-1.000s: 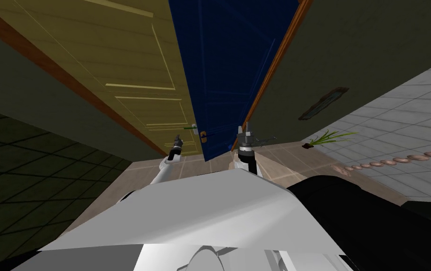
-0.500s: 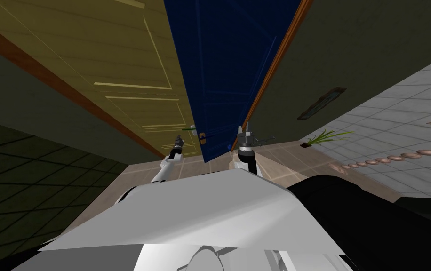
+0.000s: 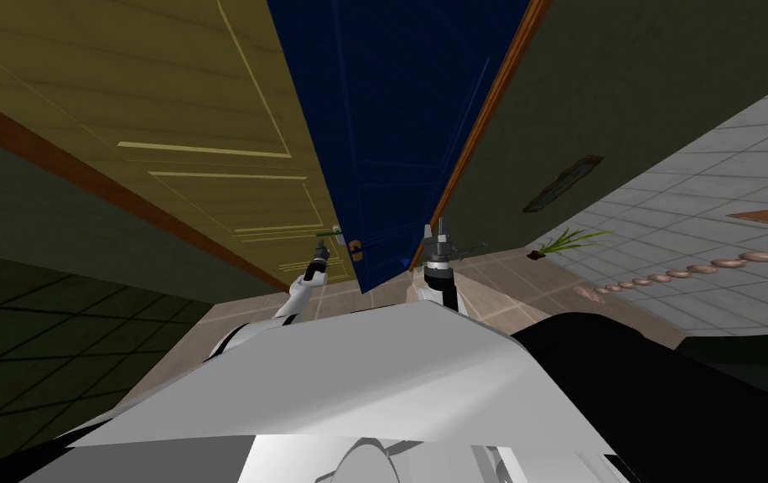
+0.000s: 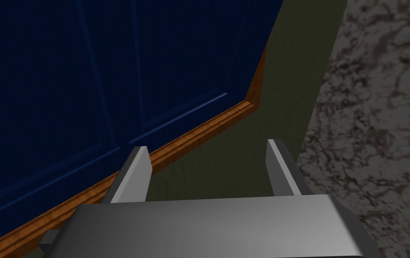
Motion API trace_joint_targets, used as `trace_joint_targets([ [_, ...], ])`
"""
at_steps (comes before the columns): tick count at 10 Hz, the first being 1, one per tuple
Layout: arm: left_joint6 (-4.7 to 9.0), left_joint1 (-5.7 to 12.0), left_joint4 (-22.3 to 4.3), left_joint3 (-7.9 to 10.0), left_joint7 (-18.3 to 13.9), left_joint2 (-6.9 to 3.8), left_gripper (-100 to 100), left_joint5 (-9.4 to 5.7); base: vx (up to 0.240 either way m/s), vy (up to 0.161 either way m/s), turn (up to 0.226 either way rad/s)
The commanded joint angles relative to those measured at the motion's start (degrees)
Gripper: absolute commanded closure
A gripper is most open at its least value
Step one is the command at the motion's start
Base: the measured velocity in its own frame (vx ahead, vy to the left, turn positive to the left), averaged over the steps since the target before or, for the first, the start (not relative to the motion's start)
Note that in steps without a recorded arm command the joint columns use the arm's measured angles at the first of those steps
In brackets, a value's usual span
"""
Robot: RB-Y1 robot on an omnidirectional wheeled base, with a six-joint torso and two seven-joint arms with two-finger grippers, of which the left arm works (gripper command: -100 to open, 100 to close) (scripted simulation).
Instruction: Pull the door open
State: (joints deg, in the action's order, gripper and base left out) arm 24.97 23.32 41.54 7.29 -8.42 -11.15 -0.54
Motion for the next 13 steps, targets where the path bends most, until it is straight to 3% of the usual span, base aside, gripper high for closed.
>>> trace_joint_targets([
  [1,0.00,0.00,0.00,0.00,0.00,0.00,-100,0.00,0.029,-0.026,0.001],
  [3,0.20,-1.38,-0.81,1.63,-0.48,-2.77,-100,-0.57,-0.050,0.081,0.052],
  [4,0.20,-1.38,0.38,1.63,-0.48,-2.77,-100,-0.57,-0.067,0.075,-0.003],
  [5,0.20,-1.38,-0.81,1.63,-0.48,-2.77,-100,-0.57,-0.028,0.031,-0.011],
  [6,0.43,-2.25,-1.40,2.58,-0.91,-4.51,-100,-0.96,-0.024,0.008,-0.072],
  [7,0.43,-2.25,-1.34,2.58,-0.91,-4.51,-100,-0.96,-0.021,-0.001,-0.023],
  [8,0.72,-3.12,-2.04,3.53,-1.43,-6.32,-100,-1.39,-0.012,-0.017,-0.107],
  [9,0.72,-3.12,-2.04,3.53,-1.43,-6.32,-100,-1.39,-0.004,-0.015,-0.050],
  [13,1.81,-5.17,-3.97,6.04,-3.32,-11.18,-100,-2.76,0.052,-0.029,-0.188],
])
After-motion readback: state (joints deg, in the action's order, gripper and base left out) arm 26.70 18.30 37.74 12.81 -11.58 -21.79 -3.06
